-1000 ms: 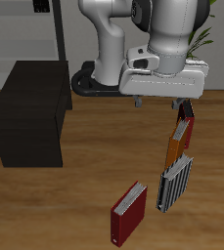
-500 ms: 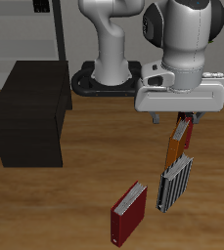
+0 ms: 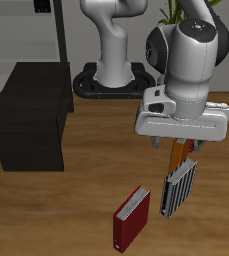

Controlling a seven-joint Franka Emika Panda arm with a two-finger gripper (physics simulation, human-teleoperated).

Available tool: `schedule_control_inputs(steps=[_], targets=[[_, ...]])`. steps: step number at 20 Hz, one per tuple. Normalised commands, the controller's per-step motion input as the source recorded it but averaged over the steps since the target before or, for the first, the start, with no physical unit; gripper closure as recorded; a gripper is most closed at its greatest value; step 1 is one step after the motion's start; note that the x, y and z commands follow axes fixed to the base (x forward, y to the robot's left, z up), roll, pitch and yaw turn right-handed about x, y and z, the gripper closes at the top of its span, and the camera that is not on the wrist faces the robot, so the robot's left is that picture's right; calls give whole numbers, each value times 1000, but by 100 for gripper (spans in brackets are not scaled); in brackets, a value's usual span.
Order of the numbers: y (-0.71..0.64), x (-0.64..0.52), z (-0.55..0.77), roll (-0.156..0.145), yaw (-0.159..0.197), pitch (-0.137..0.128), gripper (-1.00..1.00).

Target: Place the striped book in the top region of the shelf

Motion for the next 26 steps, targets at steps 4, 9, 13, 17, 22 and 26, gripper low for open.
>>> schedule_control_inputs(steps=[4, 9, 13, 17, 22, 26], targets=[[37, 22, -284, 8, -99, -37, -100], [187, -78, -285, 50, -76, -22, -100], [72, 1, -168, 16, -47, -25, -100], [-28, -86, -275, -14, -36, -34, -100], [86, -135, -320, 35, -46, -6, -100], [-2, -16, -245, -2, -18, 7, -100]])
